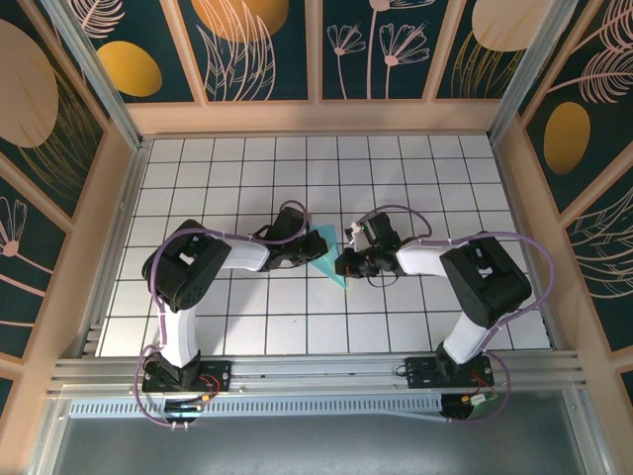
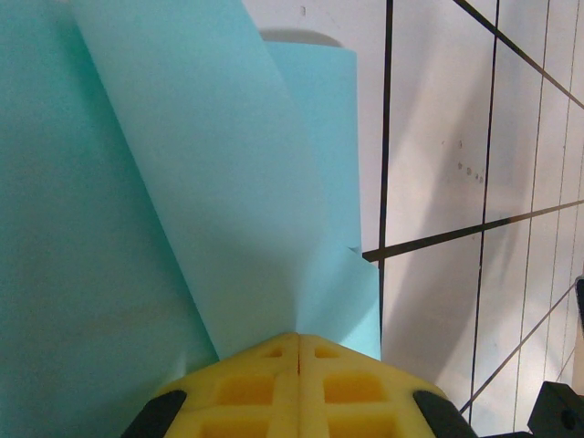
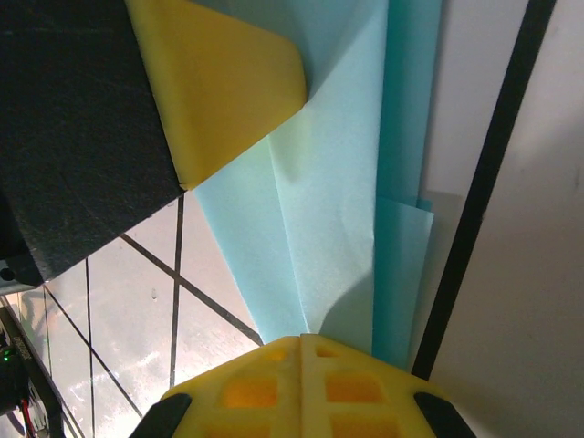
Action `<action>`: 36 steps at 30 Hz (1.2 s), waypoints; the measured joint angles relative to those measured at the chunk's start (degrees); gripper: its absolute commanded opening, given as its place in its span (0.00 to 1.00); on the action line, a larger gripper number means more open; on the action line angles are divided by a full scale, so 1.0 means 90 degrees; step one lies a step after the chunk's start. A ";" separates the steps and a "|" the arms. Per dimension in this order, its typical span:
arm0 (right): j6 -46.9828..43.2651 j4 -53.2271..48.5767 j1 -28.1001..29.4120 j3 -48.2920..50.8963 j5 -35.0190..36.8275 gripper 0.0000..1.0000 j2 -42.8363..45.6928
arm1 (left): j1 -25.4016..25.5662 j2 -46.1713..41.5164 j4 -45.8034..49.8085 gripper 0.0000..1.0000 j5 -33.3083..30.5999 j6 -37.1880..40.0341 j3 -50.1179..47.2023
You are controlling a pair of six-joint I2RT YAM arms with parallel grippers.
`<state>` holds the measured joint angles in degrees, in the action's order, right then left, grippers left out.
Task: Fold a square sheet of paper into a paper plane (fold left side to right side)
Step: Fourth fold the wing at the center of the table.
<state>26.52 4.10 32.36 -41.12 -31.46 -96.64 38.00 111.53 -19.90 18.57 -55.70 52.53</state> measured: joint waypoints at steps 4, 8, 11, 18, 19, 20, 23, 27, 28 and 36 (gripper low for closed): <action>-0.0005 0.0000 0.0000 0.0000 -0.0005 0.00 -0.0056 | 0.0000 0.0000 0.0000 0.07 -0.0002 0.0000 0.0000; -0.0019 -0.0002 0.0000 0.0000 0.0000 0.00 -0.0104 | 0.0000 0.0000 0.0000 0.07 0.0000 0.0000 0.0000; -0.0024 -0.0015 0.0000 0.0000 0.0019 0.00 -0.0114 | 0.0000 0.0000 0.0015 0.08 0.0000 0.0002 0.0015; -0.0027 -0.0097 0.0000 -0.0024 0.0087 0.00 -0.0117 | -0.0010 0.0000 0.0342 0.11 -0.0005 0.0100 0.0199; -0.0029 -0.0141 0.0000 -0.0046 0.0112 0.00 -0.0121 | -0.0024 0.0000 0.0367 0.11 -0.0002 0.0119 0.0209; -0.0029 -0.0170 0.0000 -0.0068 0.0119 0.00 -0.0131 | -0.0039 -0.0005 0.0384 0.11 0.0002 0.0138 0.0214; -0.0039 -0.0289 0.0000 -0.0136 0.0138 0.00 -0.0163 | -0.0097 -0.0070 0.0449 0.10 -0.0051 0.0199 0.0214; -0.0056 -0.0440 0.0029 -0.0231 0.0185 0.00 -0.0197 | -0.0153 -0.0318 0.0418 0.07 -0.0083 0.0233 0.0197; -0.0058 -0.0461 0.0036 -0.0248 0.0189 0.00 -0.0202 | -0.0158 -0.0398 0.0350 0.06 -0.0070 0.0211 0.0163; -0.0058 -0.0614 0.0041 -0.0340 0.0221 0.00 -0.0245 | 0.0092 -0.0576 -0.0027 0.05 0.0126 0.0015 -0.0107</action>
<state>26.00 -1.43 32.73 -44.18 -29.47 -98.85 38.83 106.34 -20.14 19.70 -55.57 51.57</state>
